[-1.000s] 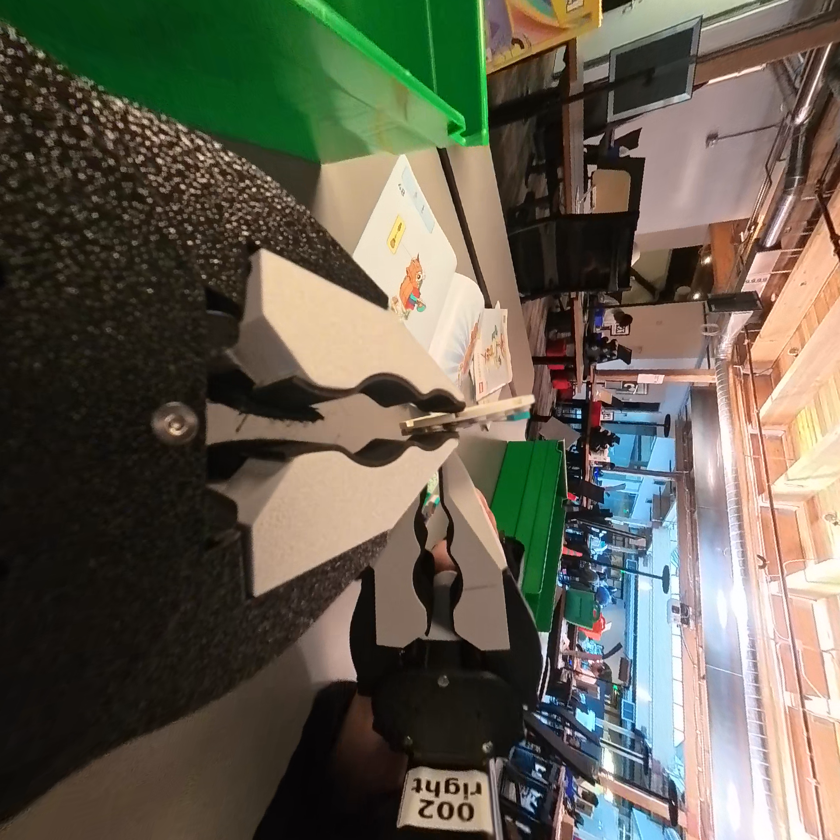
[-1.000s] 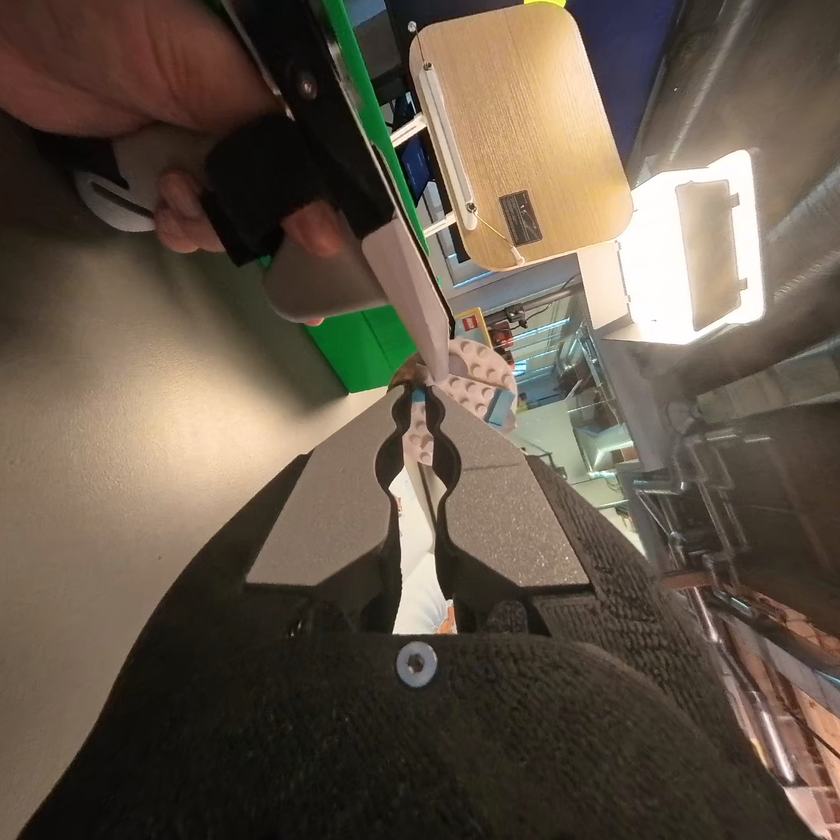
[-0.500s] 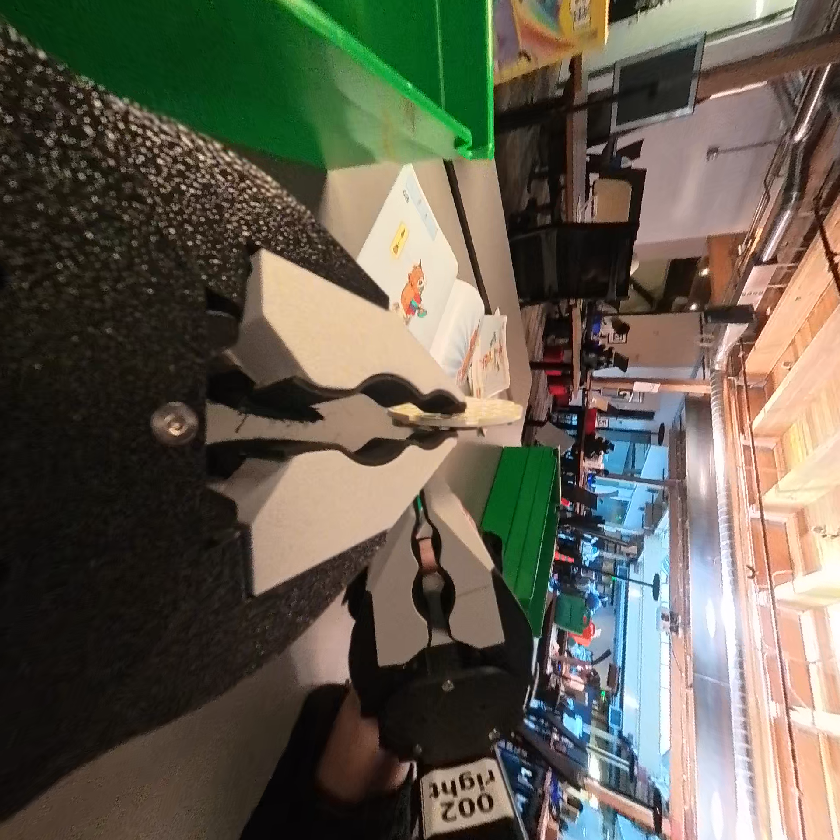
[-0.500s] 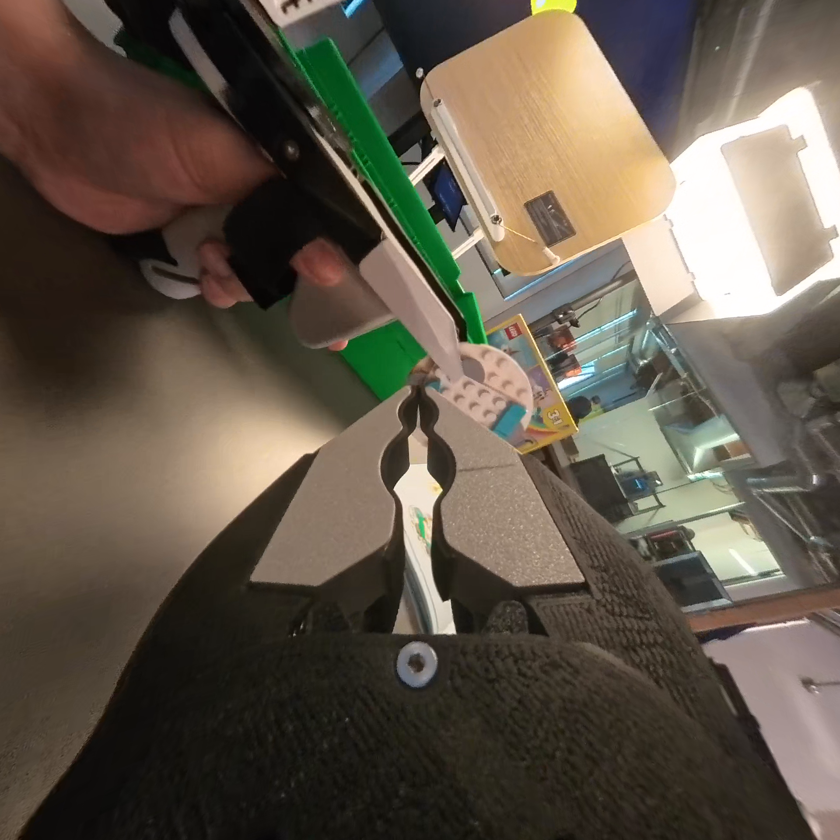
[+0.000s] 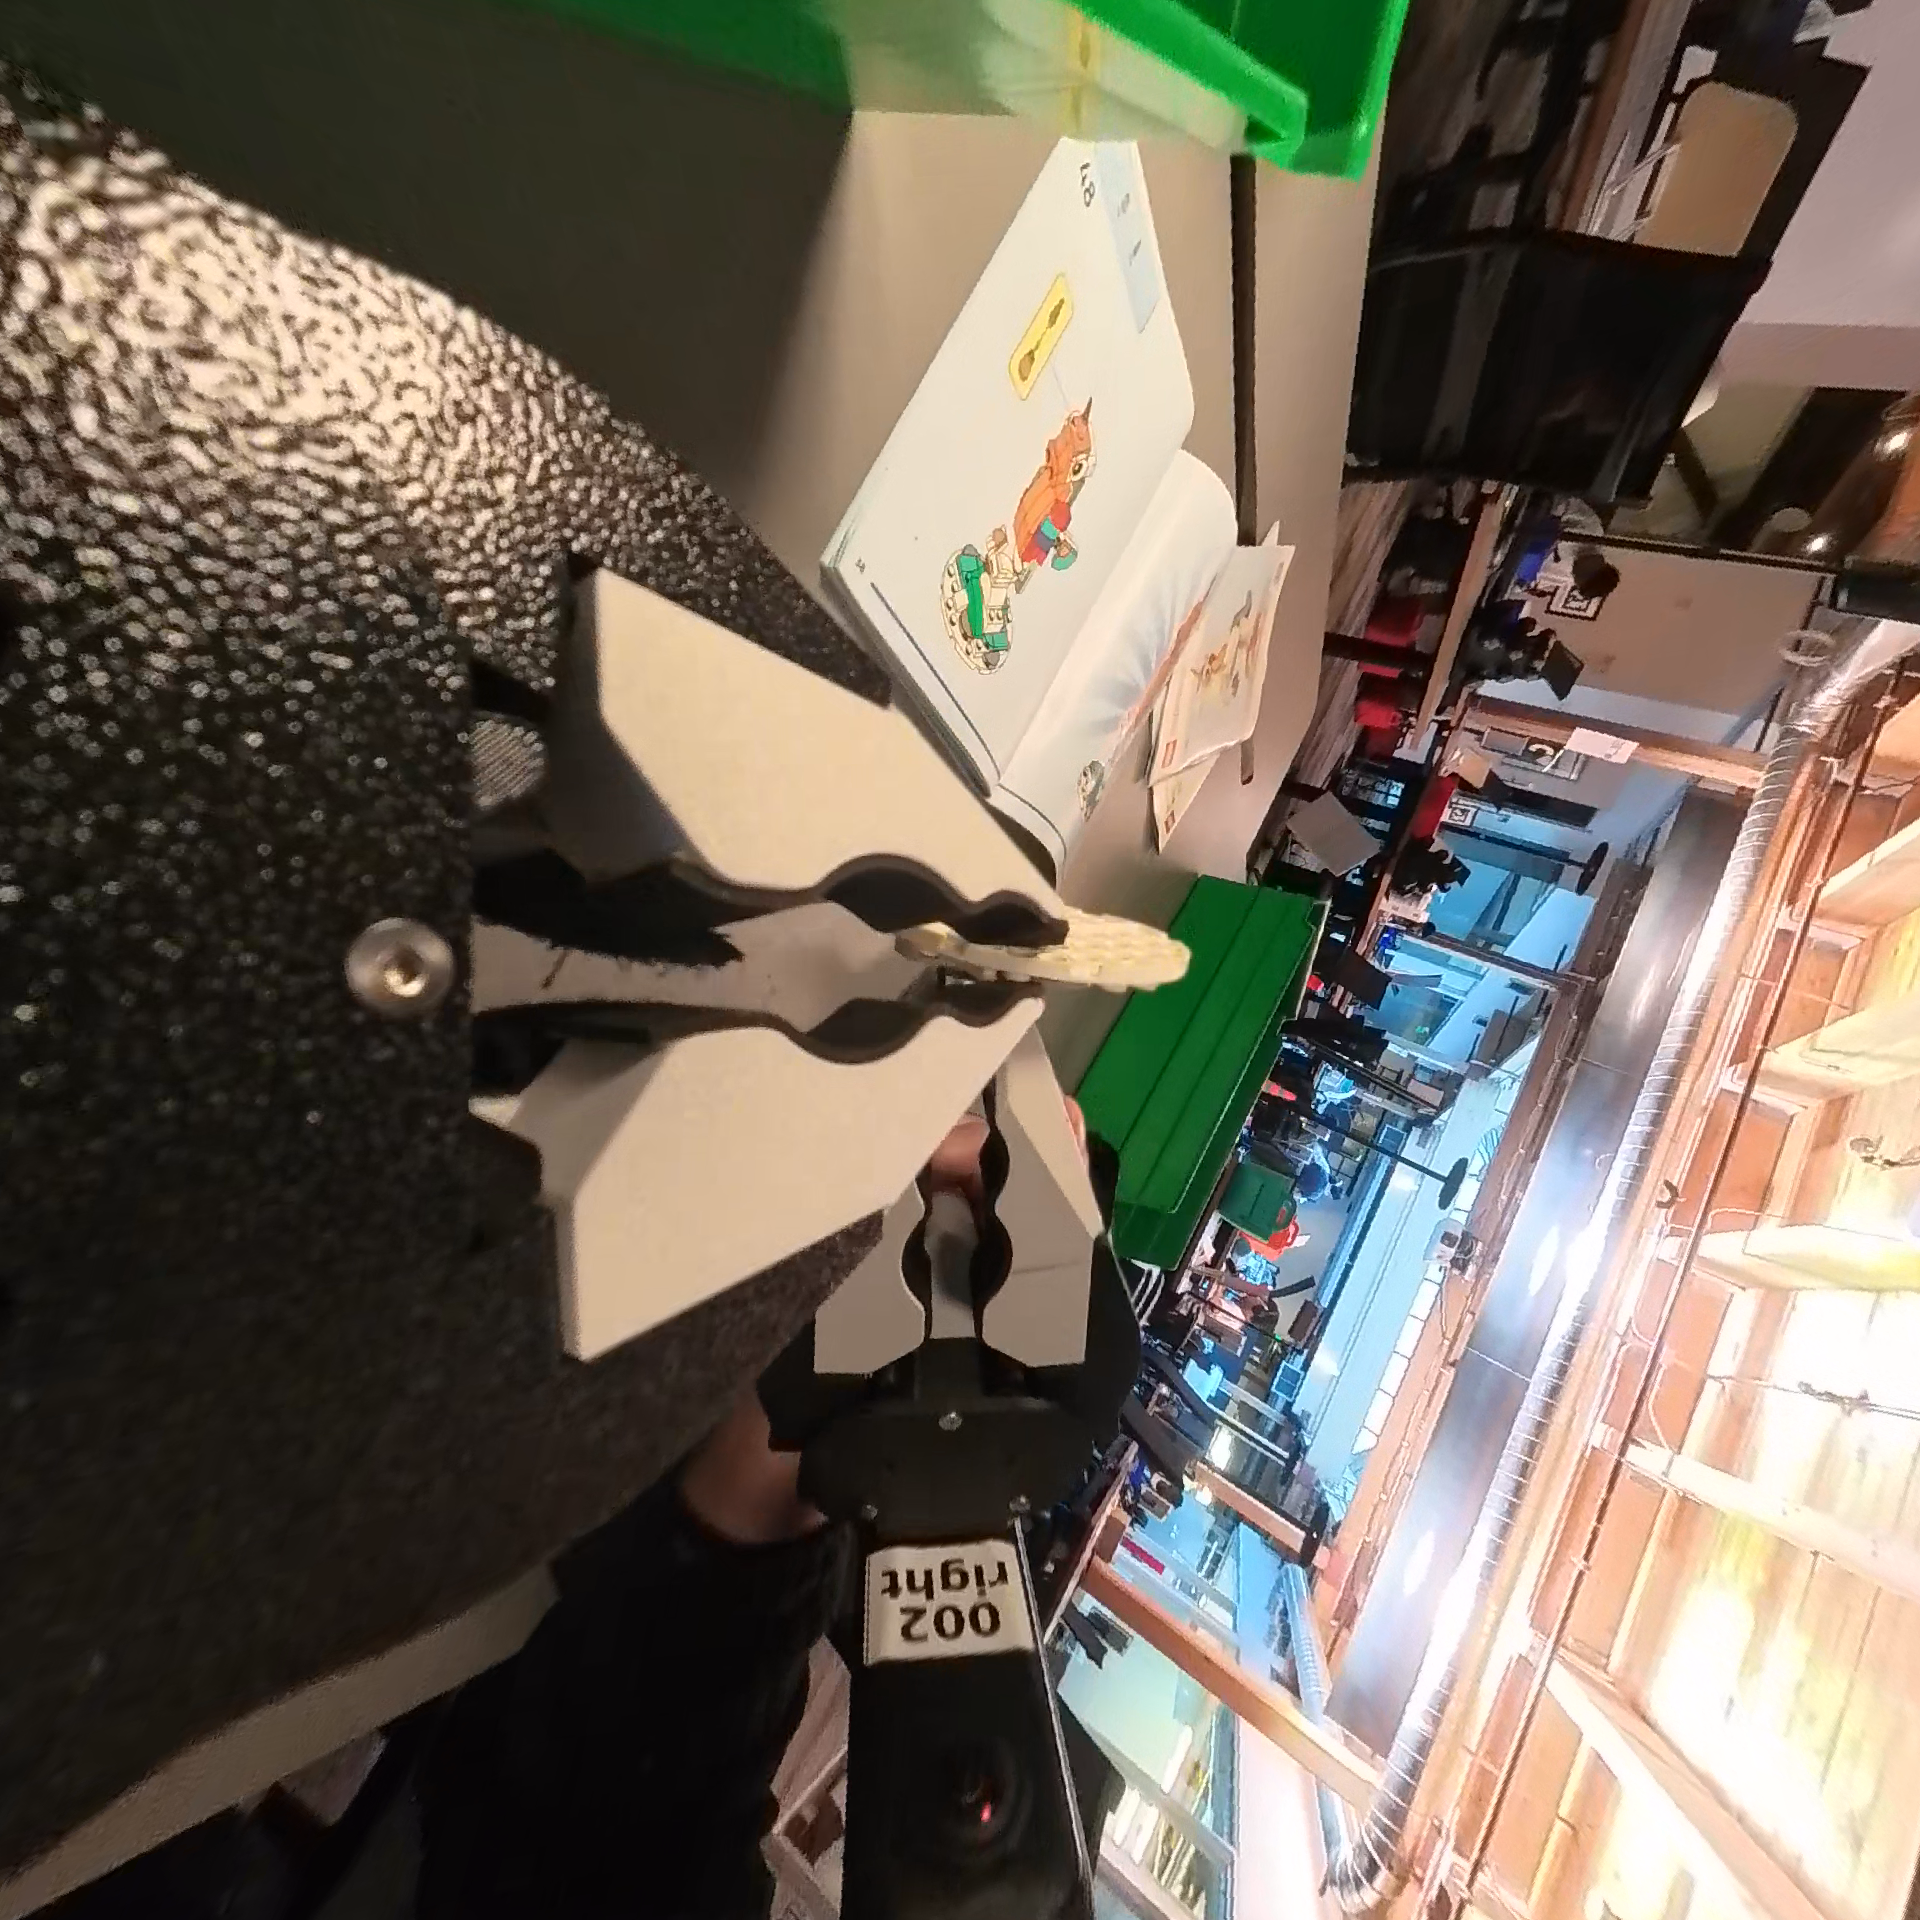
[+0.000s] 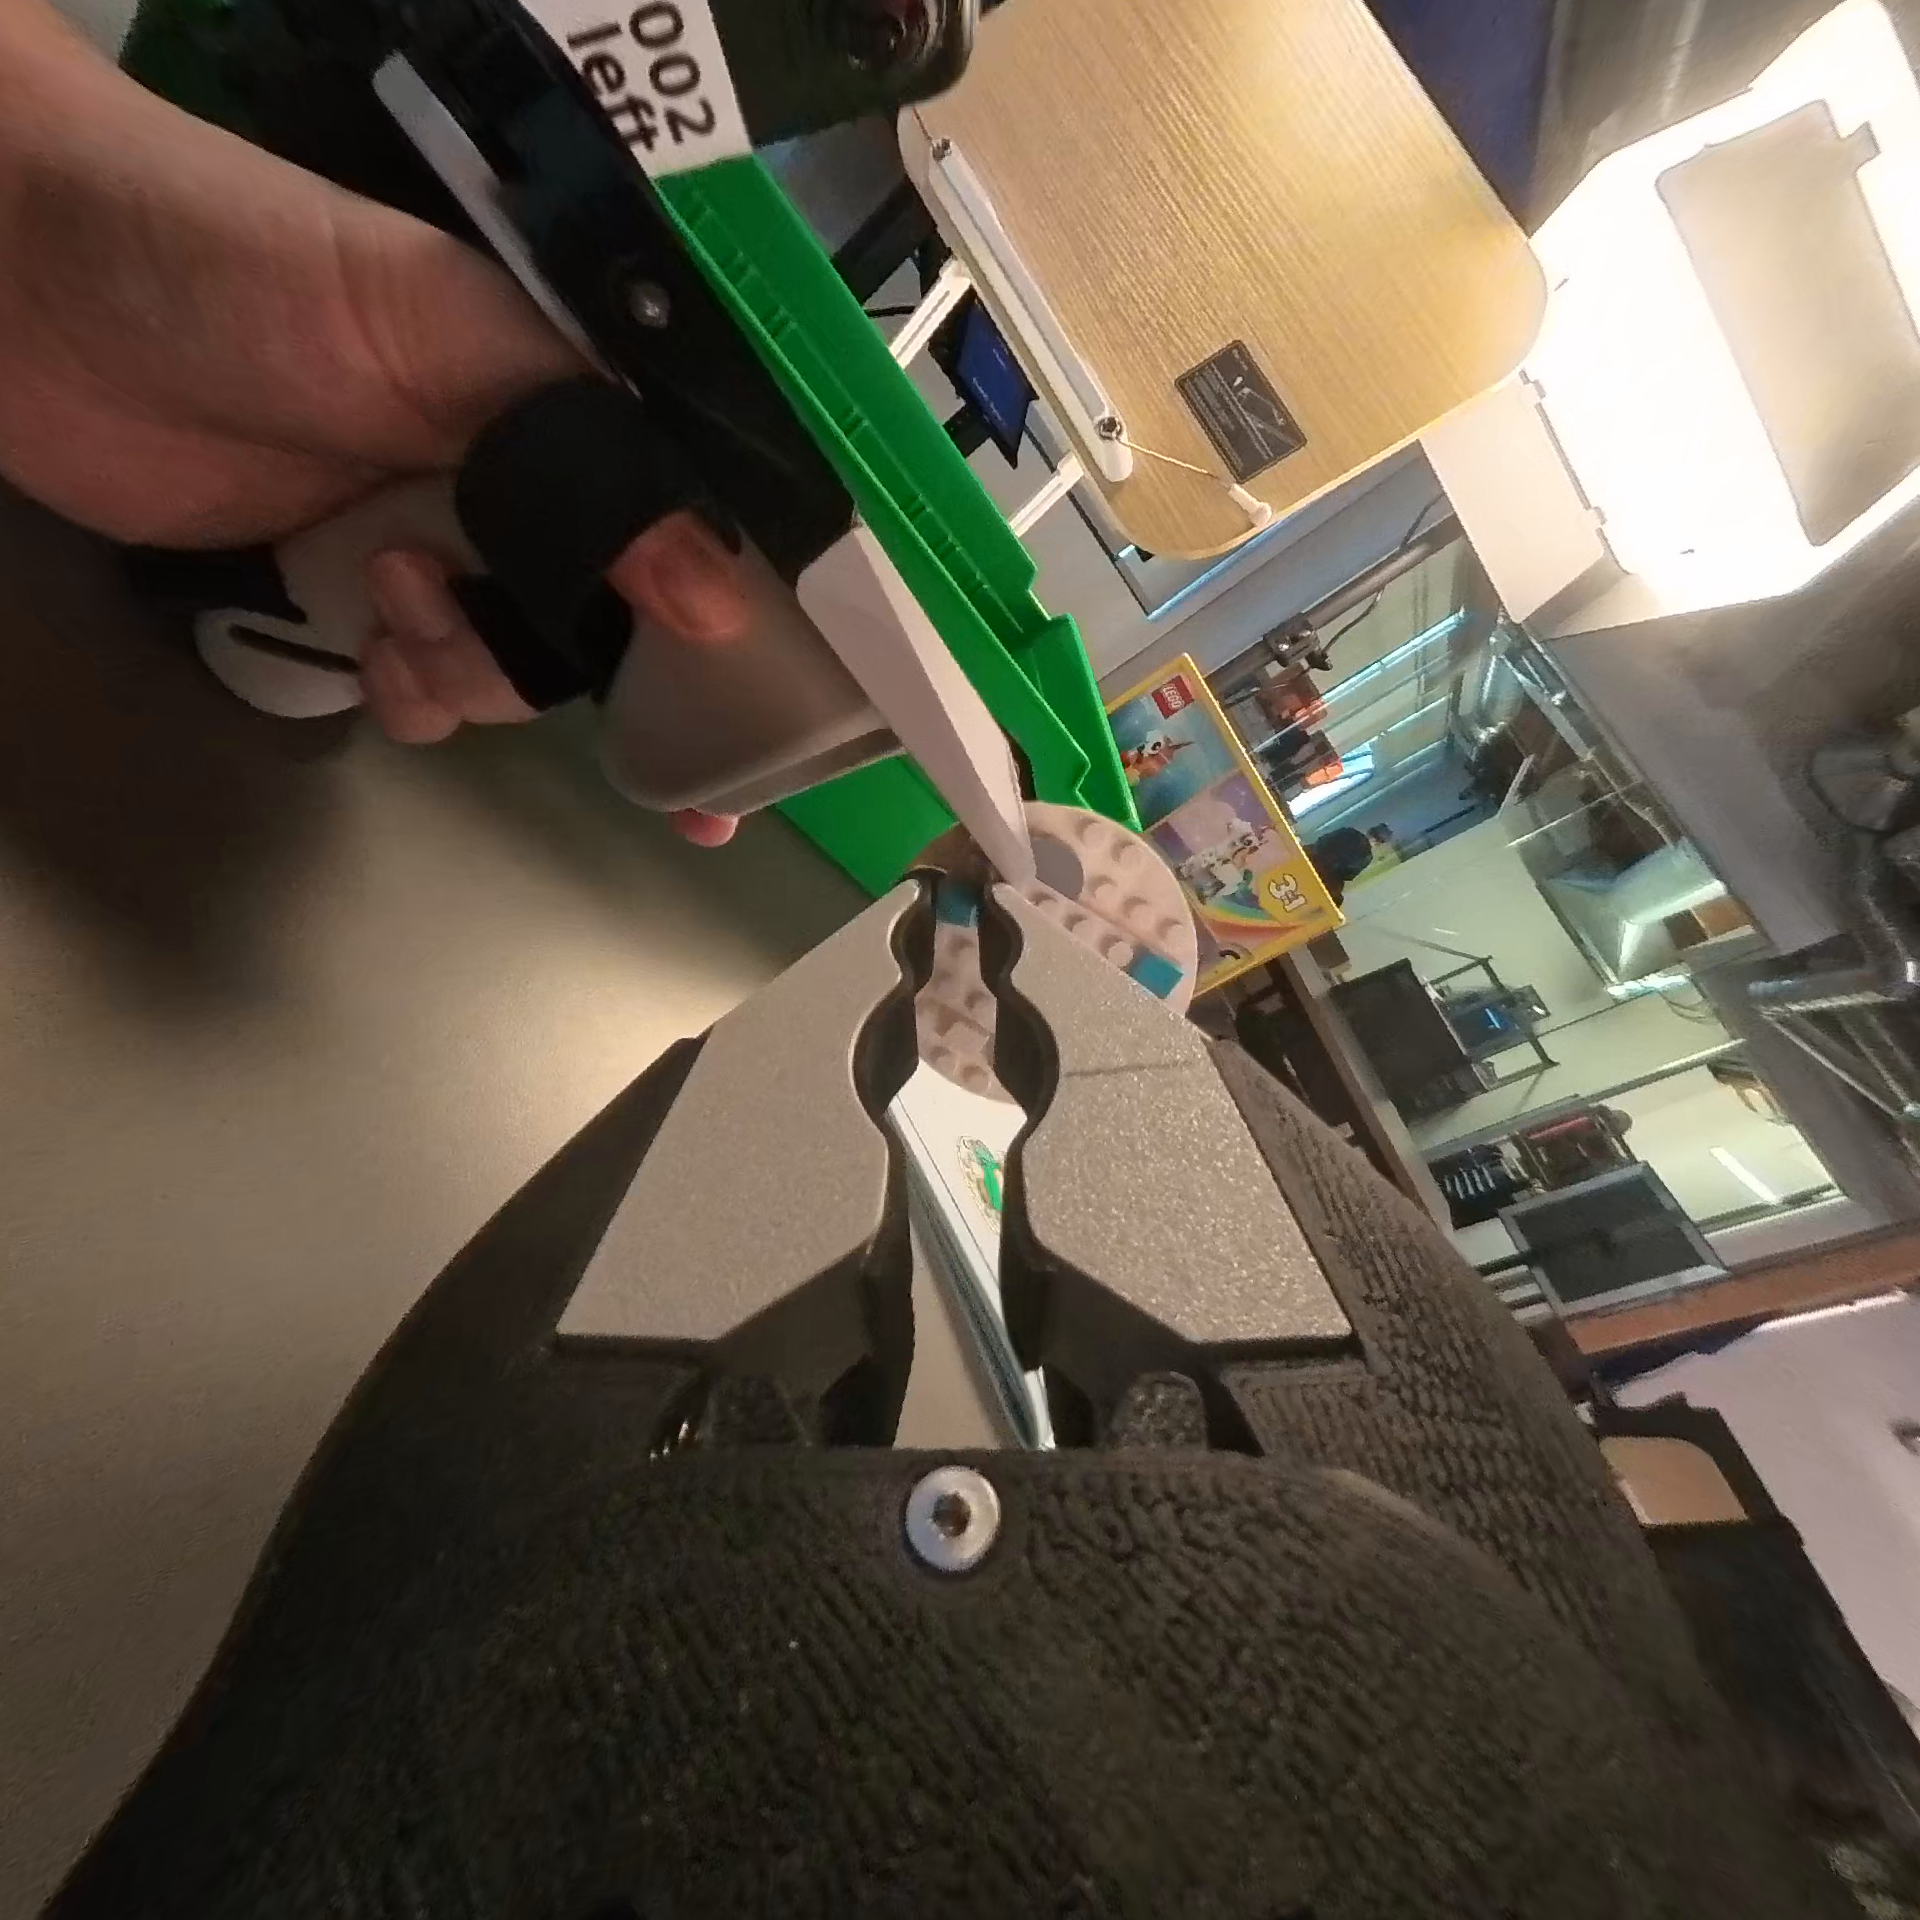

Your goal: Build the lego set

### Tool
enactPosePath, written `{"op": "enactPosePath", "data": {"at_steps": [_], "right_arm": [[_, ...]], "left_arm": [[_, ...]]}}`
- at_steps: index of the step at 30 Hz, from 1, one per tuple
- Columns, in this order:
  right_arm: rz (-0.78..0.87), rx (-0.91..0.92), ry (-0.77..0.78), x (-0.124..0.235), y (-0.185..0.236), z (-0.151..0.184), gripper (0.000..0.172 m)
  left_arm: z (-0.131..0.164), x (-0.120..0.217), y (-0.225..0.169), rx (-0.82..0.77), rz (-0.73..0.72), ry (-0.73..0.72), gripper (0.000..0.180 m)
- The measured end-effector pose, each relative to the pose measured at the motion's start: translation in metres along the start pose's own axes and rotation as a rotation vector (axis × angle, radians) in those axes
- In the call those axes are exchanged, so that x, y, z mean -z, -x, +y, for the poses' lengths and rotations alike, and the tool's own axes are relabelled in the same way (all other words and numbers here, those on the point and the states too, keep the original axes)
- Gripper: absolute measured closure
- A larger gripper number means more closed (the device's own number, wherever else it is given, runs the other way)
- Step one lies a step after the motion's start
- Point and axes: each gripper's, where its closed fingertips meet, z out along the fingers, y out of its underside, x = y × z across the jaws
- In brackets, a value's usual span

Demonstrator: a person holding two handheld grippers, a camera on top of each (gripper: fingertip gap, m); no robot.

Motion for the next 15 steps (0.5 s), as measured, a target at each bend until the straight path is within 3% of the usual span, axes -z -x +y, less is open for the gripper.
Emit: {"op": "enactPosePath", "data": {"at_steps": [15], "right_arm": [[0.021, 0.069, 0.075, -0.0029, 0.0024, 0.0059, 0.165]], "left_arm": [[0.0023, -0.0008, 0.0055, 0.077, -0.005, 0.011, 0.177]]}}
